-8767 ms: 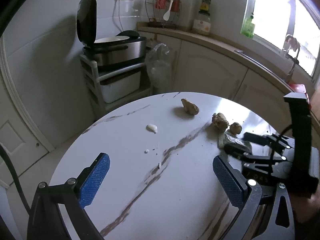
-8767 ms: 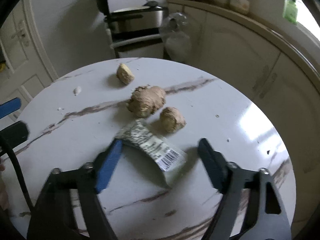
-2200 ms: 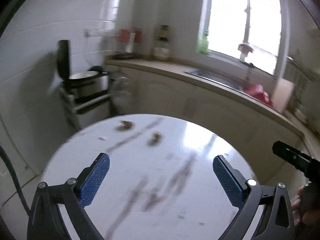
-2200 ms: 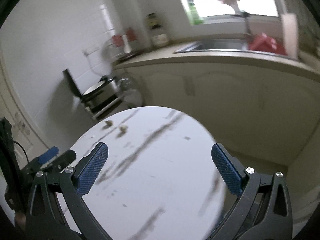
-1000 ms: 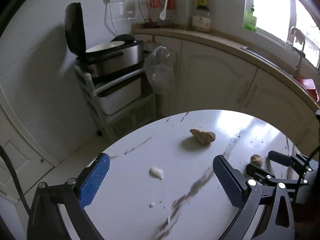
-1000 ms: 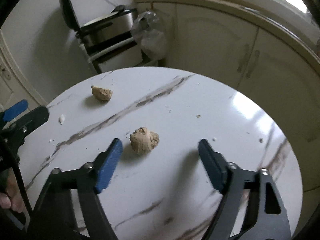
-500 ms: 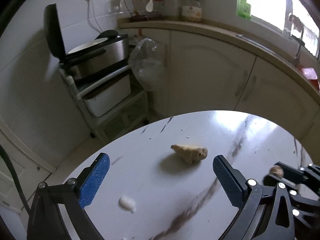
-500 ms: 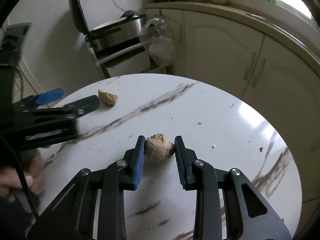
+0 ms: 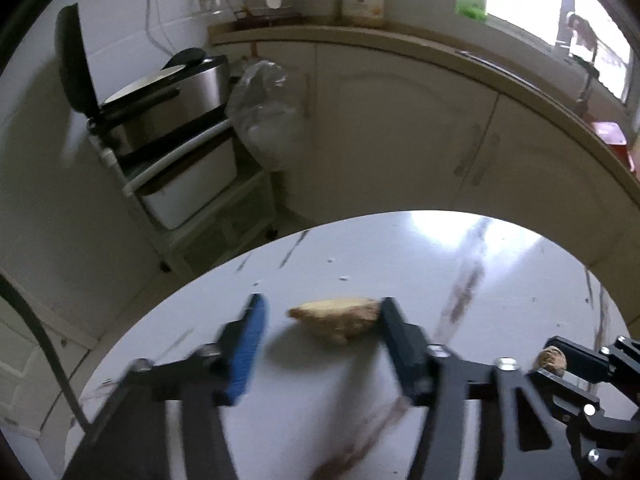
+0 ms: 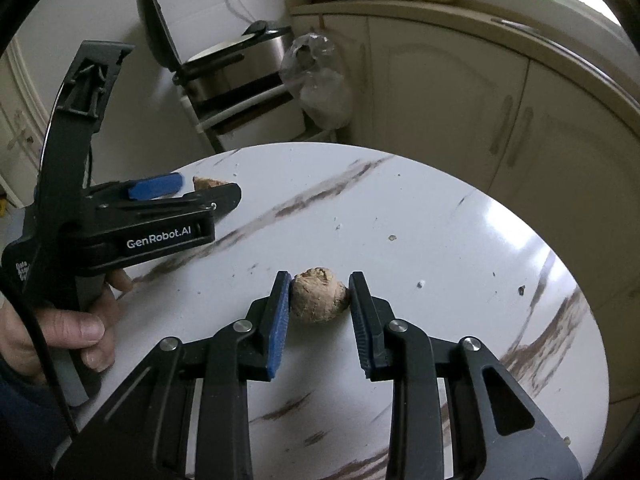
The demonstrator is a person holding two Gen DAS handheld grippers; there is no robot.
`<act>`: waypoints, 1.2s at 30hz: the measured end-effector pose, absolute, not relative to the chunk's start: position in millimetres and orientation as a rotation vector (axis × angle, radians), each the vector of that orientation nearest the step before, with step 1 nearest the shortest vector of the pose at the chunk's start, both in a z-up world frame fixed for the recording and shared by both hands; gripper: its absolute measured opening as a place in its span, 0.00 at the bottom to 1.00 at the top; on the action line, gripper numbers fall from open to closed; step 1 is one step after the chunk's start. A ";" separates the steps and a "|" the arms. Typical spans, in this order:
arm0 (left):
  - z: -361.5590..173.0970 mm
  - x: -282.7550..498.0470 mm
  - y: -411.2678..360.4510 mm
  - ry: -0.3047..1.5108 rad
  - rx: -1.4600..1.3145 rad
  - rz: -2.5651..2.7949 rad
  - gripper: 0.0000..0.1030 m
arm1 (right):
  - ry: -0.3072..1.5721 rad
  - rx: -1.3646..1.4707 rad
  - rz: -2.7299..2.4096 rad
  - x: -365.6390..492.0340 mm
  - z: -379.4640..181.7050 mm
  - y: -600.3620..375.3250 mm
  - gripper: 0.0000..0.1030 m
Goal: Collect trash
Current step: 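Grasp a small ginger lump with the right tool while the left grasps another, then carry both ginger lumps over to the trash bin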
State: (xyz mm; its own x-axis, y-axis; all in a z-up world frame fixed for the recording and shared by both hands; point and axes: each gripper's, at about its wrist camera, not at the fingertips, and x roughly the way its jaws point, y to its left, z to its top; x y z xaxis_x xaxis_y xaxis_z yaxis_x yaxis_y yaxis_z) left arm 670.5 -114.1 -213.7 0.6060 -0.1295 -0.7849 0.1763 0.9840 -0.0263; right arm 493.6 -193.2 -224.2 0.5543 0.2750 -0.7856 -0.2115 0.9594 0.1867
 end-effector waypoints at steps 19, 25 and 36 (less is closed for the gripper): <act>-174.3 575.7 -107.1 0.817 -0.003 -0.283 0.38 | 0.872 0.163 0.246 432.7 -187.3 -234.4 0.27; -143.2 497.2 -131.4 0.761 0.004 -0.345 0.38 | 0.813 0.205 0.203 374.4 -163.8 -266.6 0.27; -114.1 355.5 -194.6 0.689 0.068 -0.474 0.38 | 0.704 0.269 0.100 255.3 -134.7 -341.2 0.27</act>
